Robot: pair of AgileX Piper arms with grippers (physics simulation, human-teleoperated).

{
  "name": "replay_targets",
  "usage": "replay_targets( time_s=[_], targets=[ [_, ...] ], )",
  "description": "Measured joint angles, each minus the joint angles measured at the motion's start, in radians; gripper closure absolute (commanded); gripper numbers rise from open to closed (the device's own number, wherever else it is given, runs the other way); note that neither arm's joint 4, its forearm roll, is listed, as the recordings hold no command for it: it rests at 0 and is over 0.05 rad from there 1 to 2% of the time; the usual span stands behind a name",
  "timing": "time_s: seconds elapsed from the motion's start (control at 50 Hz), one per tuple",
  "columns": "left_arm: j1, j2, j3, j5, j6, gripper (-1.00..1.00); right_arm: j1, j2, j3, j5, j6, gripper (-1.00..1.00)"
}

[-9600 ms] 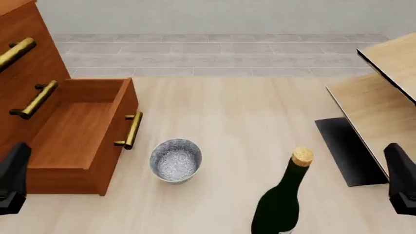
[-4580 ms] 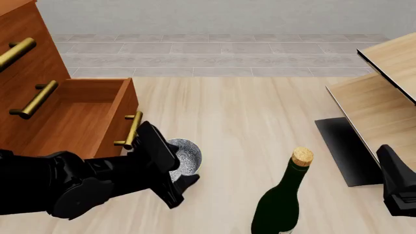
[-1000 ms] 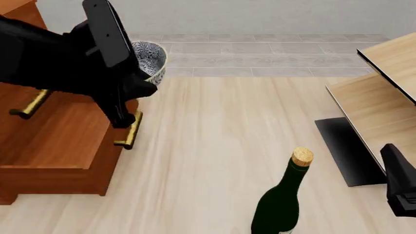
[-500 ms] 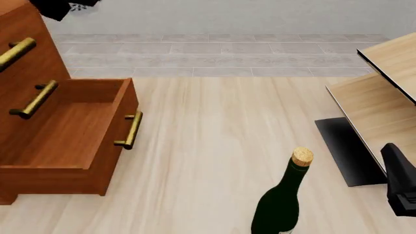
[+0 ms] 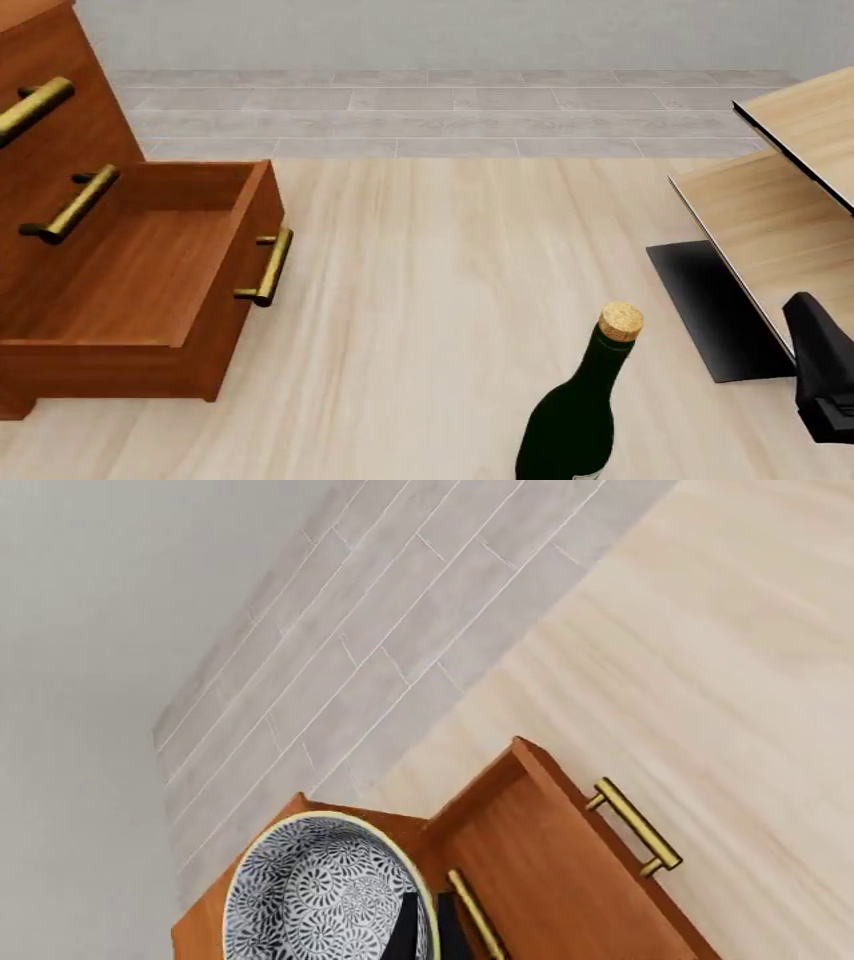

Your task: Put the bowl on top of the cabinet.

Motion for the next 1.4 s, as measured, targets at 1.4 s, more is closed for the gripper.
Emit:
replay_targets(
  time_s=[1.4],
  targets=[
    [0.456,0.006,0.276,-0.243,-0.003,1.0,0.013,0.0,0.002,0.004,-0.023,-1.0]
  ],
)
